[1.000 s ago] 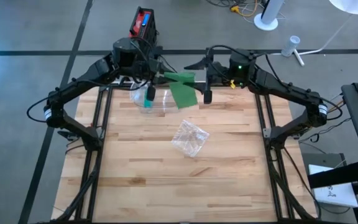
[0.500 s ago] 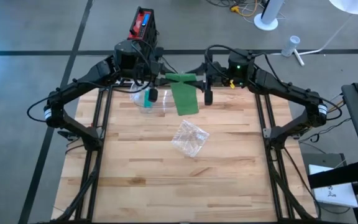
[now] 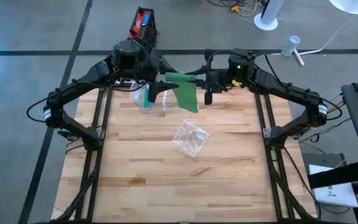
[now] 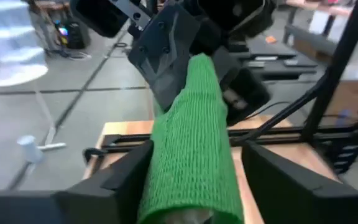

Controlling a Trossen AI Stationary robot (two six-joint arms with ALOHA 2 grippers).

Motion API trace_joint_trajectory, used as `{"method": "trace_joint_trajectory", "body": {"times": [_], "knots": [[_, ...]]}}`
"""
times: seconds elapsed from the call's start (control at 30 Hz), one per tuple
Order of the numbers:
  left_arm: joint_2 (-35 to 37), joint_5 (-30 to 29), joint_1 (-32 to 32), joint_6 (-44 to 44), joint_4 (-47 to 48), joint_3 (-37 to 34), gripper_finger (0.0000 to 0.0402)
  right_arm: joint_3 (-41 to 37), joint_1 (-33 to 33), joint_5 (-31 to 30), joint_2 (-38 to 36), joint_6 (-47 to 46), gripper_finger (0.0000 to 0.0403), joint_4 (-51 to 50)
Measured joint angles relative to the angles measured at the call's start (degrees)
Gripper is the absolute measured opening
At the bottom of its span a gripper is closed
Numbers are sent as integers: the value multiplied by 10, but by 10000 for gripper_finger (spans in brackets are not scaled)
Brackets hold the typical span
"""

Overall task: Roll bandage
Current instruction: Roll the green bandage

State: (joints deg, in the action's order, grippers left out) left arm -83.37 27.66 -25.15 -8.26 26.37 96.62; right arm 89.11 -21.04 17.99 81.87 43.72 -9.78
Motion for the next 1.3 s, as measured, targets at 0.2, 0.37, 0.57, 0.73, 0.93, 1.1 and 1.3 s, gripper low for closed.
{"method": "trace_joint_trajectory", "body": {"times": [0.2,0.37,0.57,0.73,0.93,1.1,1.3], "knots": [[0,40,-1,62,-5,0,284,-2,0,3,0,82,42,-1],[0,32,-2,73,-8,0,295,-2,0,0,0,114,42,-1],[0,23,-2,105,-7,0,252,-2,0,0,0,143,42,-6],[0,19,-3,94,8,0,174,-2,1,4,0,144,42,-9],[0,11,-3,32,17,0,58,-2,1,0,0,99,67,-10],[1,-9,-2,-22,17,0,49,-1,0,2,0,-75,172,-10],[0,-43,4,-136,25,-2,49,1,-14,31,-2,-272,270,16]]}}
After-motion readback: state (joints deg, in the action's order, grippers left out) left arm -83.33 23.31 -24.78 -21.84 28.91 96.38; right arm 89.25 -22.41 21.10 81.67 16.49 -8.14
